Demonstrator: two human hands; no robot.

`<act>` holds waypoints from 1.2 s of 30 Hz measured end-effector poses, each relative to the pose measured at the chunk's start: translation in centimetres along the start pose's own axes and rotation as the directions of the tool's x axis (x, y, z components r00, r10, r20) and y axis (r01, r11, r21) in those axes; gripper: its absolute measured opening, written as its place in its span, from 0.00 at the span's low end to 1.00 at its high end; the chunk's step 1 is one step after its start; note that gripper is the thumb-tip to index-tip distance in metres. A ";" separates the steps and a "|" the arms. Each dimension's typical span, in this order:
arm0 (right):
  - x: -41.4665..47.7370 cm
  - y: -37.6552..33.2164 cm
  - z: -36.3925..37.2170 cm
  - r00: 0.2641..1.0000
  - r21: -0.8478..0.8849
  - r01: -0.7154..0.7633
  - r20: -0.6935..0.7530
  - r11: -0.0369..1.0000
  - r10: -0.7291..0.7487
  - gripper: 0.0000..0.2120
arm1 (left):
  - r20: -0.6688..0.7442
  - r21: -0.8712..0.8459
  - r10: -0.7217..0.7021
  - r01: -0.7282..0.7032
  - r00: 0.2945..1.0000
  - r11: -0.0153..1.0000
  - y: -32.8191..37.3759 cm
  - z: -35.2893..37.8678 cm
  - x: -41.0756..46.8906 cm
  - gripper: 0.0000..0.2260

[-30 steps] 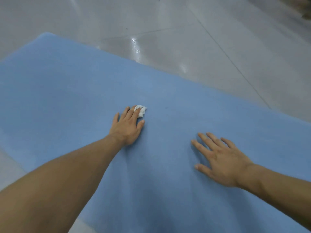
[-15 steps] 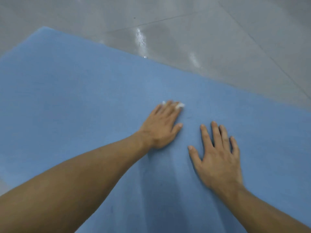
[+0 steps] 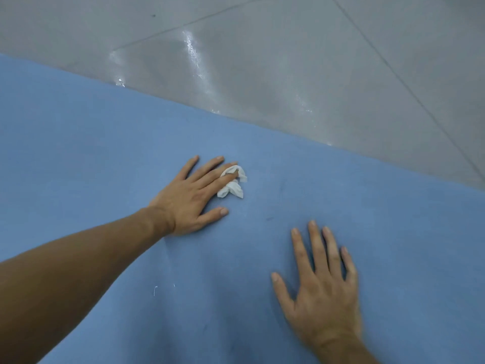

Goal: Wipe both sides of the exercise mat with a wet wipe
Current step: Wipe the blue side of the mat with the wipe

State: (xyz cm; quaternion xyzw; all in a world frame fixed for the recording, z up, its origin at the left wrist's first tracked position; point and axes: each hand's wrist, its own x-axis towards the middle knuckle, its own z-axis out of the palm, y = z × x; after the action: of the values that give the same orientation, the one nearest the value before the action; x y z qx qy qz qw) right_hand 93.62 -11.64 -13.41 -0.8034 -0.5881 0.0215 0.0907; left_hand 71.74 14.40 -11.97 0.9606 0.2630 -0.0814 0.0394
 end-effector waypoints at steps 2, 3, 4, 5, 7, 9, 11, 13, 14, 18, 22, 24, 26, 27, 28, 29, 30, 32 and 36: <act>0.2 -0.1 -0.2 1.000 -0.001 0.005 0.021 1.000 -0.005 0.38 | -0.022 -0.022 -0.004 0.003 1.000 1.000 0.0 -0.1 0.0 0.33; 0.4 -0.2 -0.2 0.999 -0.008 0.002 0.039 1.000 -0.001 0.38 | -0.027 -0.031 0.000 -0.001 1.000 1.000 -0.2 -0.2 0.1 0.33; 0.4 -0.2 -0.2 0.998 -0.015 -0.005 0.057 1.000 0.006 0.38 | -0.027 -0.039 0.005 -0.006 1.000 0.999 -0.3 -0.3 0.2 0.33; 0.5 -0.3 -0.3 0.997 -0.013 -0.009 0.071 1.000 0.009 0.37 | -0.026 -0.042 0.009 -0.010 1.000 0.999 -0.3 -0.4 0.3 0.34; 0.5 -0.3 -0.5 0.996 -0.002 -0.008 0.091 1.000 0.009 0.36 | -0.026 -0.043 0.003 -0.004 1.000 0.999 -0.3 -0.6 0.5 0.35; 0.4 -0.1 -0.5 0.994 -0.006 -0.003 0.113 1.000 0.004 0.36 | -0.017 -0.045 -0.004 0.004 1.000 0.999 -0.1 -0.6 0.5 0.35; 0.2 0.1 -0.6 0.993 0.001 -0.005 0.115 1.000 0.004 0.34 | -0.007 -0.043 -0.006 0.005 1.000 0.999 0.0 -0.5 0.5 0.35; 0.1 0.2 -0.6 0.993 -0.001 -0.010 0.116 1.000 0.010 0.33 | -0.003 -0.040 0.001 -0.001 1.000 0.999 0.1 -0.7 0.6 0.36; 0.0 0.1 -0.6 0.993 0.001 -0.012 0.121 1.000 0.012 0.33 | -0.004 -0.043 -0.002 0.001 1.000 0.999 0.1 -0.7 0.5 0.36; 0.2 -0.1 -0.7 0.994 -0.011 -0.014 0.109 1.000 0.016 0.34 | -0.018 -0.062 0.018 -0.019 1.000 0.998 -0.2 -0.6 0.4 0.36; 0.5 -0.2 -0.9 0.992 -0.041 -0.010 0.122 0.999 0.015 0.35 | -0.025 -0.079 0.036 -0.038 0.999 0.996 -0.5 -0.4 0.5 0.37; 0.6 -0.3 -0.9 0.991 -0.057 -0.016 0.133 0.998 0.023 0.35 | -0.018 -0.066 0.046 -0.047 0.999 0.997 -0.7 -0.3 0.7 0.37; 0.5 -0.4 -0.9 0.990 -0.064 -0.015 0.136 0.998 0.023 0.35 | -0.019 -0.061 0.053 -0.054 0.998 0.997 -0.8 -0.1 0.6 0.37; 0.5 -0.4 -0.9 0.991 -0.059 -0.015 0.134 0.998 0.023 0.35 | -0.022 -0.062 0.053 -0.054 0.998 0.997 -0.8 0.0 0.6 0.37; 0.5 -0.5 -0.9 0.991 -0.057 -0.012 0.133 0.998 0.020 0.35 | -0.023 -0.064 0.052 -0.053 0.998 0.997 -0.9 0.1 0.6 0.37; 0.5 -0.5 -1.0 0.990 -0.059 -0.012 0.138 0.998 0.020 0.35 | -0.022 -0.068 0.052 -0.053 0.998 0.996 -0.9 0.2 0.6 0.37; 0.5 -0.5 -1.0 0.989 -0.060 -0.013 0.146 0.998 0.022 0.35 | -0.024 -0.073 0.050 -0.052 0.998 0.996 -0.9 0.2 0.5 0.36; 0.5 -0.6 -1.0 0.987 -0.070 -0.025 0.159 0.997 0.035 0.35 | -0.036 -0.083 0.048 -0.051 0.998 0.995 -1.0 0.5 0.4 0.36; 0.4 -0.6 -0.9 0.977 -0.083 -0.052 0.203 0.995 0.068 0.35 | -0.054 -0.096 0.038 -0.043 0.998 0.994 -1.0 0.9 0.4 0.35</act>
State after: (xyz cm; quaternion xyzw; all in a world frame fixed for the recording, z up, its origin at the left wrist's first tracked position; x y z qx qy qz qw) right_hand 93.29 -11.15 -12.36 -0.8172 -0.5701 0.0843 -0.0025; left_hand 71.43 15.34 -12.98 0.9644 0.2481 -0.0426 0.0807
